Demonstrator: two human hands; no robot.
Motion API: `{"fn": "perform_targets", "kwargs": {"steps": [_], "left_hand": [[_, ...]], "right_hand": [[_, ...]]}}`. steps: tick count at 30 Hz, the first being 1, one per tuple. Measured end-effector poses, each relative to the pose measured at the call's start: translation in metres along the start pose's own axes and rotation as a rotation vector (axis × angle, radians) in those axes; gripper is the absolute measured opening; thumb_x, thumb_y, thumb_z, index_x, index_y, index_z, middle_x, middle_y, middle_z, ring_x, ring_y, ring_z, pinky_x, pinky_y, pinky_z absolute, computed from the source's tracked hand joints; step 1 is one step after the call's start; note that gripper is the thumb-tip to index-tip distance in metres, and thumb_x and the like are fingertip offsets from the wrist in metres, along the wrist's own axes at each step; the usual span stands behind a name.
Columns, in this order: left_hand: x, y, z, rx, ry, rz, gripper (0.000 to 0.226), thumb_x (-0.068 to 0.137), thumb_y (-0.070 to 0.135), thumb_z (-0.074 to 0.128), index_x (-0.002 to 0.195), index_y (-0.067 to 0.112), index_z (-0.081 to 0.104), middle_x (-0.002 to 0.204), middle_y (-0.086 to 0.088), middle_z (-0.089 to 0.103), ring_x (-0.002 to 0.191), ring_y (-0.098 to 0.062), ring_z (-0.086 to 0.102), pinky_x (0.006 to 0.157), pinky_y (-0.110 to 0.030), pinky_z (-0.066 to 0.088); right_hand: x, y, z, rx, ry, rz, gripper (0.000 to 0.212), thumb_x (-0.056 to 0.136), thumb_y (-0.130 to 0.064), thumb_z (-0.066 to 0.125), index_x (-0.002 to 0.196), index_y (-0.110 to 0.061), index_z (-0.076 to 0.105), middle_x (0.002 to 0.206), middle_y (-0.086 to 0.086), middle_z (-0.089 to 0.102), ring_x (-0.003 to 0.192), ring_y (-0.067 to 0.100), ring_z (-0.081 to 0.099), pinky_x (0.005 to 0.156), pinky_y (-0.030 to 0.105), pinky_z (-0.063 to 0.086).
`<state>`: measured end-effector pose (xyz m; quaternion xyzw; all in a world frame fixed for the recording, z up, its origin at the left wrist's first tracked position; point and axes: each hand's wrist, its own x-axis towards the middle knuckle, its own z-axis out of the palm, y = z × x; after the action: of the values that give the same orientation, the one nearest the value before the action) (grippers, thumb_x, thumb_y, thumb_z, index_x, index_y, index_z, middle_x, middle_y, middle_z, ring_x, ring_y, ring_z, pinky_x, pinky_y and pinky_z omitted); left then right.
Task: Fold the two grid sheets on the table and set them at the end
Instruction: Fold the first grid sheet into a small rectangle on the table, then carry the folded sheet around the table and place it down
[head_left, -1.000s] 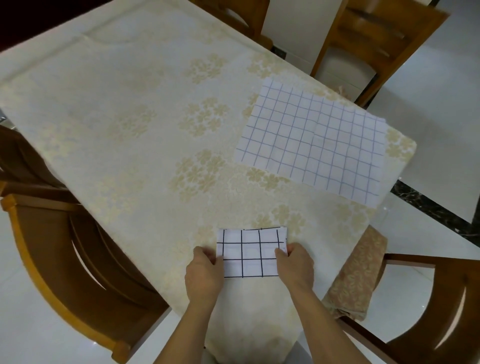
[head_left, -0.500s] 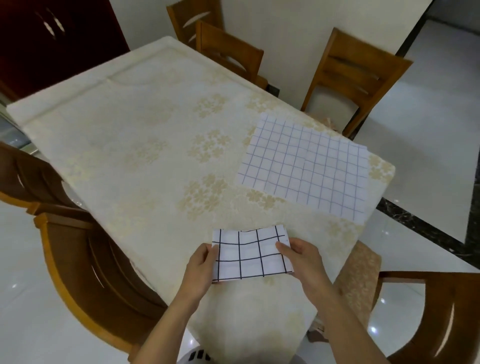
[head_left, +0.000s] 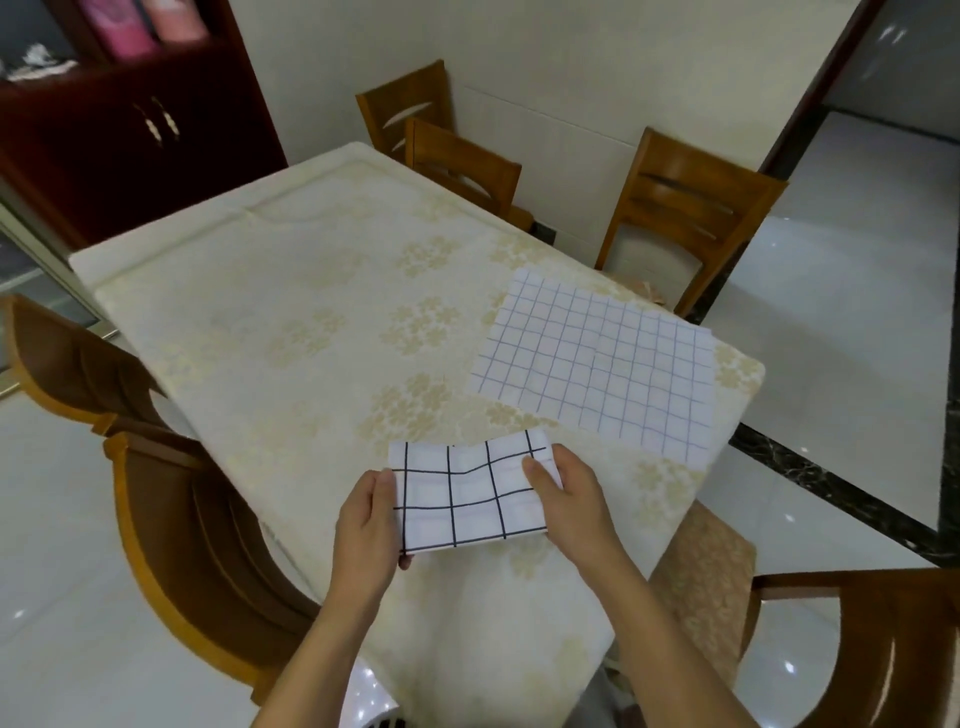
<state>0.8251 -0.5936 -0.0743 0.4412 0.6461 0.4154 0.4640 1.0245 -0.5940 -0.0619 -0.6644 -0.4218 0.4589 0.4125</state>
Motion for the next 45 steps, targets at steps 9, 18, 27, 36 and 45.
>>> {"fn": "perform_targets", "kwargs": {"steps": [9, 18, 27, 36, 45], "left_hand": [[-0.069, -0.010, 0.023, -0.039, 0.173, -0.066, 0.036, 0.105, 0.032, 0.042, 0.087, 0.005, 0.057, 0.056, -0.011, 0.050, 0.043, -0.022, 0.047, 0.037, -0.030, 0.037], [-0.133, -0.046, 0.013, 0.021, 0.433, -0.043, 0.031, 0.102, 0.033, 0.045, 0.081, 0.014, 0.057, 0.068, -0.005, 0.055, 0.059, -0.018, 0.051, 0.053, -0.038, 0.041], [-0.230, -0.078, -0.062, -0.031, 0.844, -0.147, 0.025, 0.102, 0.026, 0.046, 0.083, 0.015, 0.058, 0.074, -0.006, 0.063, 0.060, -0.011, 0.056, 0.050, -0.032, 0.048], [-0.301, -0.133, -0.151, -0.164, 0.960, -0.314, 0.037, 0.102, 0.037, 0.045, 0.080, 0.008, 0.053, 0.064, -0.005, 0.047, 0.058, -0.018, 0.043, 0.050, -0.033, 0.036], [-0.347, -0.180, -0.255, -0.025, 1.046, -0.310, 0.033, 0.102, 0.033, 0.047, 0.075, 0.014, 0.051, 0.055, 0.002, 0.038, 0.051, -0.012, 0.034, 0.050, -0.034, 0.038]], "right_hand": [[-0.022, 0.013, -0.035, -0.117, -0.144, -0.098, 0.046, 0.103, -0.030, 0.047, 0.132, 0.005, 0.052, 0.137, 0.015, 0.056, 0.129, 0.022, 0.050, 0.100, 0.024, 0.041], [-0.056, 0.038, -0.029, -0.134, -0.307, -0.204, 0.058, 0.098, -0.052, 0.047, 0.097, 0.005, 0.057, 0.097, 0.024, 0.064, 0.090, 0.028, 0.063, 0.077, 0.038, 0.048], [-0.113, 0.040, 0.068, -0.239, -0.587, -0.290, 0.024, 0.100, -0.026, 0.053, 0.080, -0.014, 0.058, 0.073, 0.010, 0.064, 0.063, 0.021, 0.057, 0.054, 0.025, 0.041], [-0.203, 0.037, 0.165, -0.257, -0.803, -0.417, 0.021, 0.101, -0.025, 0.052, 0.088, -0.010, 0.060, 0.081, 0.013, 0.065, 0.077, 0.030, 0.062, 0.066, 0.041, 0.052], [-0.285, 0.051, 0.260, -0.365, -0.799, -0.424, 0.030, 0.101, -0.028, 0.050, 0.078, -0.010, 0.055, 0.069, 0.008, 0.057, 0.061, 0.017, 0.049, 0.057, 0.031, 0.041]]}}
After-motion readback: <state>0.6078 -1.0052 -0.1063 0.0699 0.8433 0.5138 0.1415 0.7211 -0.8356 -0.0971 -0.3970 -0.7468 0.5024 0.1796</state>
